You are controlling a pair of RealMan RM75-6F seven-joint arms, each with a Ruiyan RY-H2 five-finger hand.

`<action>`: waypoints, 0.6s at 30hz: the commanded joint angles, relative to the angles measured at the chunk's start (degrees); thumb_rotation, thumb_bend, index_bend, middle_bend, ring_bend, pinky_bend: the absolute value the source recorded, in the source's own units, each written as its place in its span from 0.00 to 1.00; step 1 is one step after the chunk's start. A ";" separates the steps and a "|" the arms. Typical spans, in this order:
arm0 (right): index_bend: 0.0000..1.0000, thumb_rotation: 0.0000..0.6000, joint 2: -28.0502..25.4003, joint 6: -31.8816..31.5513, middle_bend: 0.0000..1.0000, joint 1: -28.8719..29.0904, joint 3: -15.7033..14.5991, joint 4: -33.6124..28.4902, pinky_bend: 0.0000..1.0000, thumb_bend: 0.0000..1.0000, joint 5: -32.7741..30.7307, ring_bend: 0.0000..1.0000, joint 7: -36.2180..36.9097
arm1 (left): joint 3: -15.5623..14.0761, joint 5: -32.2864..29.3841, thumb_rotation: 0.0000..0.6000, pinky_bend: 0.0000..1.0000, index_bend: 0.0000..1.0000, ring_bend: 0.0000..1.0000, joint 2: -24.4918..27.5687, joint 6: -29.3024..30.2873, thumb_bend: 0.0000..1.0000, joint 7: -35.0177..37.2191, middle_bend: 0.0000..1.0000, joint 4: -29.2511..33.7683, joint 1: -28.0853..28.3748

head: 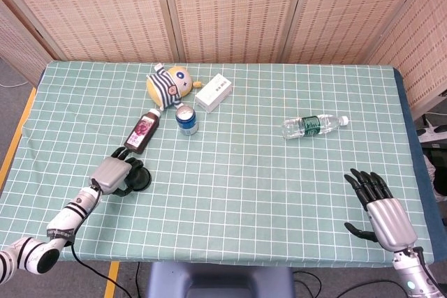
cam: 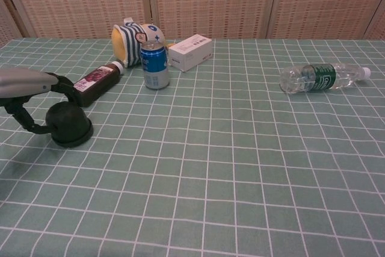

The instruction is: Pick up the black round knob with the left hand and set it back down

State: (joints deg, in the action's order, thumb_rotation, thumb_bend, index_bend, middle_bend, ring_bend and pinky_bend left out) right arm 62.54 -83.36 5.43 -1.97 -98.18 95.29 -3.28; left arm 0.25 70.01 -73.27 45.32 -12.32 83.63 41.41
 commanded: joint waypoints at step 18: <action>0.00 1.00 0.29 -0.05 0.00 -0.05 -0.05 -0.16 0.00 0.10 0.21 0.00 -0.43 | 0.98 -2.95 1.00 0.03 0.52 0.19 5.12 7.79 0.36 -4.91 0.49 0.26 -5.27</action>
State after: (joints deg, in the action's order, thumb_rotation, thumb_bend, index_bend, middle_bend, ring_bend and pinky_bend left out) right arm 62.84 -83.36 5.40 -1.96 -98.33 95.41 -3.71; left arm 1.34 71.08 -67.53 54.67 -14.05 86.89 36.83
